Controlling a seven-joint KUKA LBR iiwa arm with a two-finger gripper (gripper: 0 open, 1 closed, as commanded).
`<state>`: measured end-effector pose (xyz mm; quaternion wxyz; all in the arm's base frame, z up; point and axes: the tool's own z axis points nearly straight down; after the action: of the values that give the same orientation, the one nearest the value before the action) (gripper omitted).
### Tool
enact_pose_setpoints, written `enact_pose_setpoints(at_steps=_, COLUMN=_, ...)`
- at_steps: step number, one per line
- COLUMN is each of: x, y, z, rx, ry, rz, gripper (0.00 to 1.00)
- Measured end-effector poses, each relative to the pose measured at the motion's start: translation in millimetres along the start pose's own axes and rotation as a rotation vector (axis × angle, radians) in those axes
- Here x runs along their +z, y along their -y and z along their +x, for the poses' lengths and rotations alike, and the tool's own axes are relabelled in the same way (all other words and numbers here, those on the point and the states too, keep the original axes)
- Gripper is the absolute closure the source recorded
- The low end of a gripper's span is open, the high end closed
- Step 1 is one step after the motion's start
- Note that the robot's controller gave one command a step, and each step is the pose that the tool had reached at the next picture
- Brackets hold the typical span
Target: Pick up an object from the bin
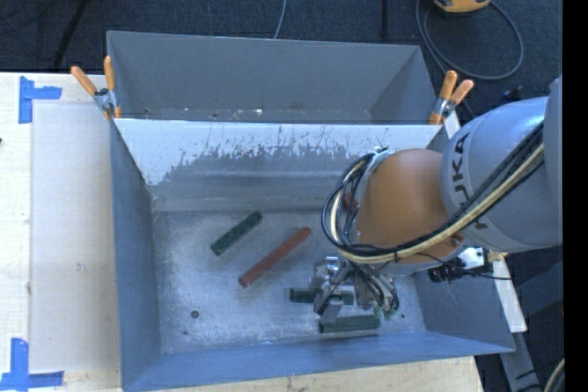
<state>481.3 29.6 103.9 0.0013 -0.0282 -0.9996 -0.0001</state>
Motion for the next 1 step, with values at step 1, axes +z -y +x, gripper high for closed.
enact_pose_setpoints(at_steps=1, x=-10.7, y=0.0, z=-0.4, rx=0.0, ry=0.003, rz=0.0, gripper=1.0)
